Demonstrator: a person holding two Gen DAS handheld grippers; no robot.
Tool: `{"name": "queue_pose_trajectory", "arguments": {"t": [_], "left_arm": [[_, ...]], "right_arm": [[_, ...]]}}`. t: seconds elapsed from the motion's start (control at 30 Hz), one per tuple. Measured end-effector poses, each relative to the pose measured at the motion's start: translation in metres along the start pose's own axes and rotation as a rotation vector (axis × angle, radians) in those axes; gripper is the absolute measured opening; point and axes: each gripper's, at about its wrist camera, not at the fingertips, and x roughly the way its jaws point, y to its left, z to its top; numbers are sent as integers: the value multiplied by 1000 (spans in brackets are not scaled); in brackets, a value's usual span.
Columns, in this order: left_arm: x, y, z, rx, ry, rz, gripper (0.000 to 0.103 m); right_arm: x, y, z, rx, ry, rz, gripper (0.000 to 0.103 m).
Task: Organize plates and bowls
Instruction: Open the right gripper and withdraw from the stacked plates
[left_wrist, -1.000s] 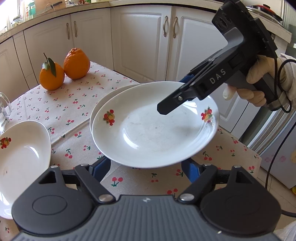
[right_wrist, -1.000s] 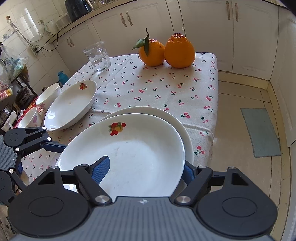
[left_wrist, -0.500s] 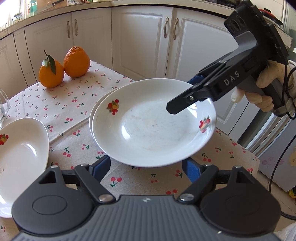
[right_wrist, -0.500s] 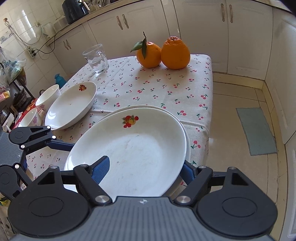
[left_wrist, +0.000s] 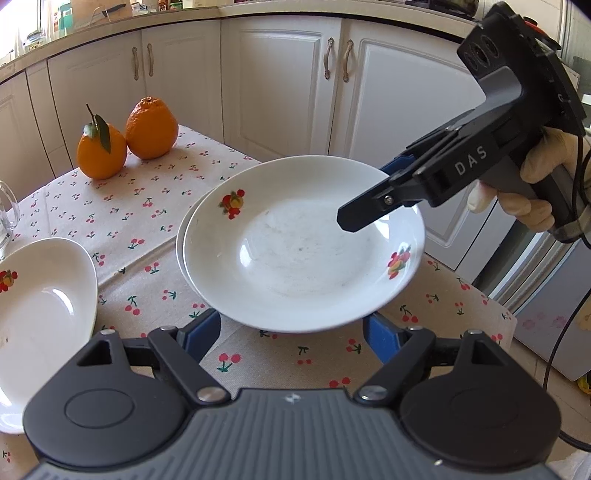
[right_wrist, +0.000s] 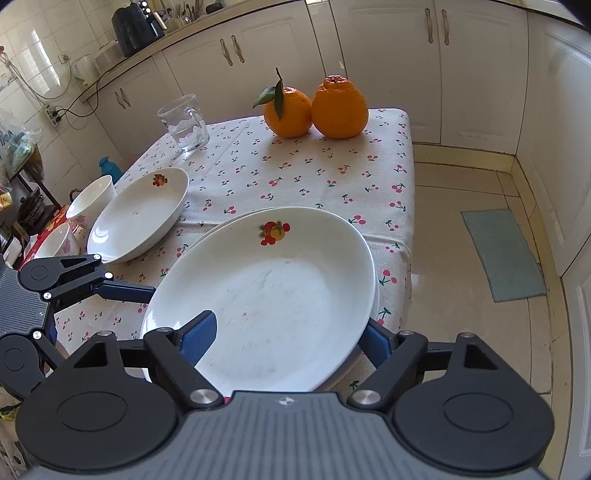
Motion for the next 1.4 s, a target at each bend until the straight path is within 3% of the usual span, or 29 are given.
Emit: {"name": "queue_pose_trajectory", "arguments": {"t": [1.1, 1.27, 1.4], "left_arm": [[-35, -17, -20, 19, -42, 42, 85], [-43, -16, -27, 12, -53, 66, 85], [-49, -11, -35, -13, -57, 96, 85]], "right_arm": [[-10, 7, -23, 42, -23, -22, 87], [-18, 16, -28, 25, -41, -4, 97], [-29, 35, -32, -33, -64, -40, 103]]}}
